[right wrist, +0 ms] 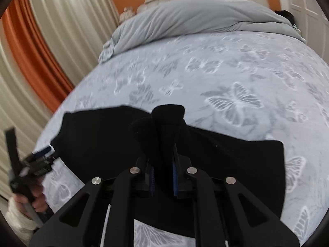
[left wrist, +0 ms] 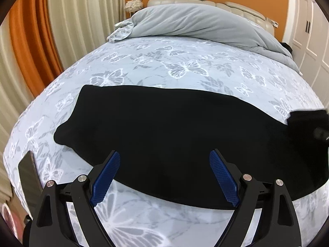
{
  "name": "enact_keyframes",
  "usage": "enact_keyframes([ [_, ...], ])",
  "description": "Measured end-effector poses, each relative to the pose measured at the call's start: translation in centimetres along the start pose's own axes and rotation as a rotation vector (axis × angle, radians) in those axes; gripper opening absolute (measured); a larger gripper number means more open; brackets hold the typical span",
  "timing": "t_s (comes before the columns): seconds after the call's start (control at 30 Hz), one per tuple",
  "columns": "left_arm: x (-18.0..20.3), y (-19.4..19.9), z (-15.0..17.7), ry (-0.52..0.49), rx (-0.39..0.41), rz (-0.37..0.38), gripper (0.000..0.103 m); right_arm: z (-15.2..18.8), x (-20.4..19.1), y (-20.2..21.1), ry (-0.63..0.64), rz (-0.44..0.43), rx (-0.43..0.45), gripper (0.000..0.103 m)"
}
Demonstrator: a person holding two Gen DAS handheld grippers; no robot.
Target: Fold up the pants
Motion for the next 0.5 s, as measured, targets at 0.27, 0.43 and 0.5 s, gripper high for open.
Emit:
enact_keyframes([
  [0.27, -2.9, 0.2, -0.9, 0.078, -0.006, 0.019, 0.086, -1.7, -6.4, 0.4, 0.133, -0.035, 0.104, 0.012],
  [0.43, -4.3, -0.5, -1.5, 0.14, -0.034, 0.038, 0.086, 3.6, -7.1, -7.4, 0.124, -0.083, -0.181, 0.054],
  [0.5, -5.1, -1.2, -1.5, 0.162, -0.063, 0.043, 0.086, 3.0, -6.1, -5.8, 0.098, -0.079, -0.165, 0.054],
])
Point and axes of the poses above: each gripper's, at about its wrist camera, not at the fingertips, and y roughly against the way its jaws point, x to its right, z to its underside, the point moved 10 cm from there along -y, roughly the way its jaws point, and after that the axes turned 10 degrees about -z, right-handed, at the moved point
